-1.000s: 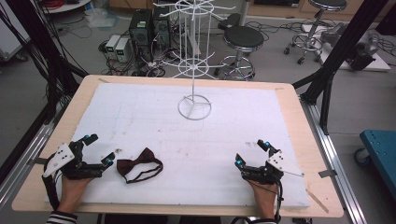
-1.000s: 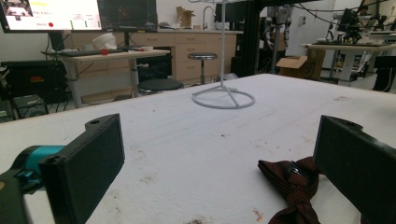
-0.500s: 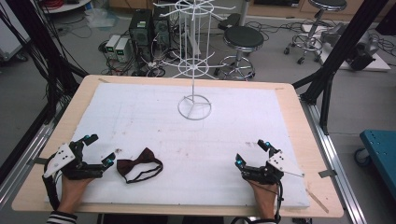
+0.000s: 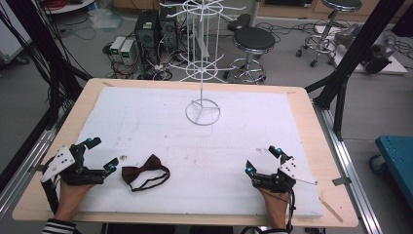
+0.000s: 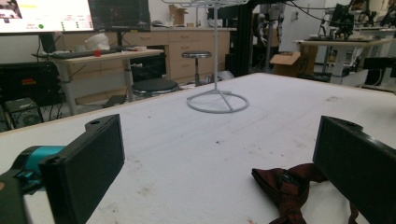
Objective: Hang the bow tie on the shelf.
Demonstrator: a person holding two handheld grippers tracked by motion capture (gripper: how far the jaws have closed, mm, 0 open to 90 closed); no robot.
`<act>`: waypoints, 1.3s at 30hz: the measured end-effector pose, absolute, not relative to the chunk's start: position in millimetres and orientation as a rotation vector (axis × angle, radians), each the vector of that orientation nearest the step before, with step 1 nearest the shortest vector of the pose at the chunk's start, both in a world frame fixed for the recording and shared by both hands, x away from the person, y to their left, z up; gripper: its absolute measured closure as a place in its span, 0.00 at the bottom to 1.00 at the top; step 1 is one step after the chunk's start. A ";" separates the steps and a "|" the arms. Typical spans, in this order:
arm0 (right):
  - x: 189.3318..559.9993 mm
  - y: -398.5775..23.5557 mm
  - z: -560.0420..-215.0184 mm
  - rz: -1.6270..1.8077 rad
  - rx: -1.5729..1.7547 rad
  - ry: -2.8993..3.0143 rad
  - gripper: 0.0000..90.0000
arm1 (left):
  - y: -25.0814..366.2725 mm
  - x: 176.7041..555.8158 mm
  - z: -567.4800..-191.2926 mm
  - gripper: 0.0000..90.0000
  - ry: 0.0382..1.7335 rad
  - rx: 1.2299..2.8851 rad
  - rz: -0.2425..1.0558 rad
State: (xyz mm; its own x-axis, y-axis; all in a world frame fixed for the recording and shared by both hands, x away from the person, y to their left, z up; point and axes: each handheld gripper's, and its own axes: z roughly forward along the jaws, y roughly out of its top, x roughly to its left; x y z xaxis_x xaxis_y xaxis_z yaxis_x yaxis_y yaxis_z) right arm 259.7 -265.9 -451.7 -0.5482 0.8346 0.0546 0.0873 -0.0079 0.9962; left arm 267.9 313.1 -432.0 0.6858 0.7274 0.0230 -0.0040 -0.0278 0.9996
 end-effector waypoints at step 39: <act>259.7 -266.5 -451.8 1.623 0.965 1.673 0.01 | 246.4 303.2 -374.8 0.03 0.524 2.174 0.366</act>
